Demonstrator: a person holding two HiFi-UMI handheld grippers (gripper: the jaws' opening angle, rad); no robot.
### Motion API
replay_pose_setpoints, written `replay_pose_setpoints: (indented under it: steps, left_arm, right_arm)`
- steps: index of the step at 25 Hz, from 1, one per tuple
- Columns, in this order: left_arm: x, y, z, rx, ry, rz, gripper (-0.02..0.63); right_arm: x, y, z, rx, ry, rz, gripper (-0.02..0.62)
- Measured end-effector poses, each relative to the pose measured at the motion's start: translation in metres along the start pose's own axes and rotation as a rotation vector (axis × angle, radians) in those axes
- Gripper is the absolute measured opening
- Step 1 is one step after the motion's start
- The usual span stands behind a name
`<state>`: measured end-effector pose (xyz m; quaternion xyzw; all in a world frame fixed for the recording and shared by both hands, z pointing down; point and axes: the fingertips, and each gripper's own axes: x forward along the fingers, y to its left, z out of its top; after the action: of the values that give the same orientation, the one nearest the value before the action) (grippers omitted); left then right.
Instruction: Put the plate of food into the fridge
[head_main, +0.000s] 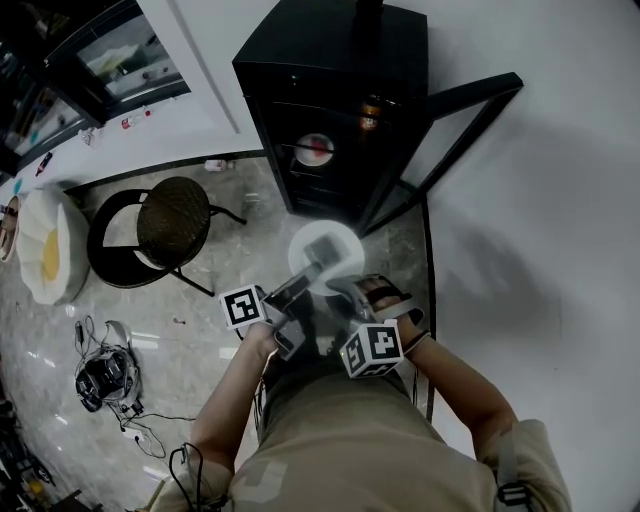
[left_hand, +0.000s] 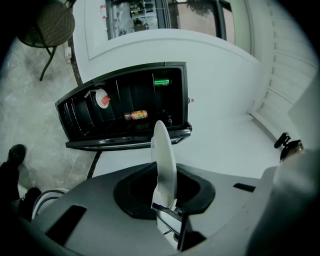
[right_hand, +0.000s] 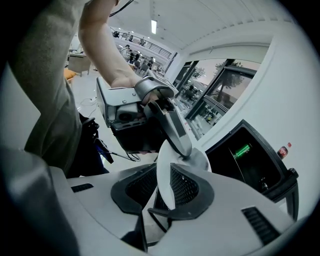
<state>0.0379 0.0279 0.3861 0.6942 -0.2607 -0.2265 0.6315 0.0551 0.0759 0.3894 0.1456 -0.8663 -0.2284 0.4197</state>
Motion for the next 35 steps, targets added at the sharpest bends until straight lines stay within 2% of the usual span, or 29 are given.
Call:
replay_pose_setpoints:
  steps: [11, 17, 20, 23, 35]
  left_arm:
    - [-0.008, 0.023, 0.027, -0.034, -0.001, 0.002, 0.066]
    - [-0.007, 0.039, 0.045, -0.045, 0.033, 0.006, 0.066]
    - [-0.007, 0.044, 0.057, -0.010, 0.052, -0.009, 0.066]
    - [-0.007, 0.050, 0.065, -0.030, 0.057, -0.010, 0.066]
    - [-0.002, 0.079, 0.092, -0.015, 0.121, 0.007, 0.066]
  right_arm:
    - [0.035, -0.003, 0.006, -0.007, 0.041, 0.037, 0.074]
    - [0.060, -0.008, 0.005, 0.006, 0.088, 0.044, 0.074]
    - [0.072, -0.010, 0.005, 0.015, 0.111, 0.044, 0.074]
    - [0.082, -0.013, 0.006, 0.020, 0.128, 0.041, 0.074]
    - [0.122, -0.019, 0.000, 0.056, 0.187, 0.046, 0.074]
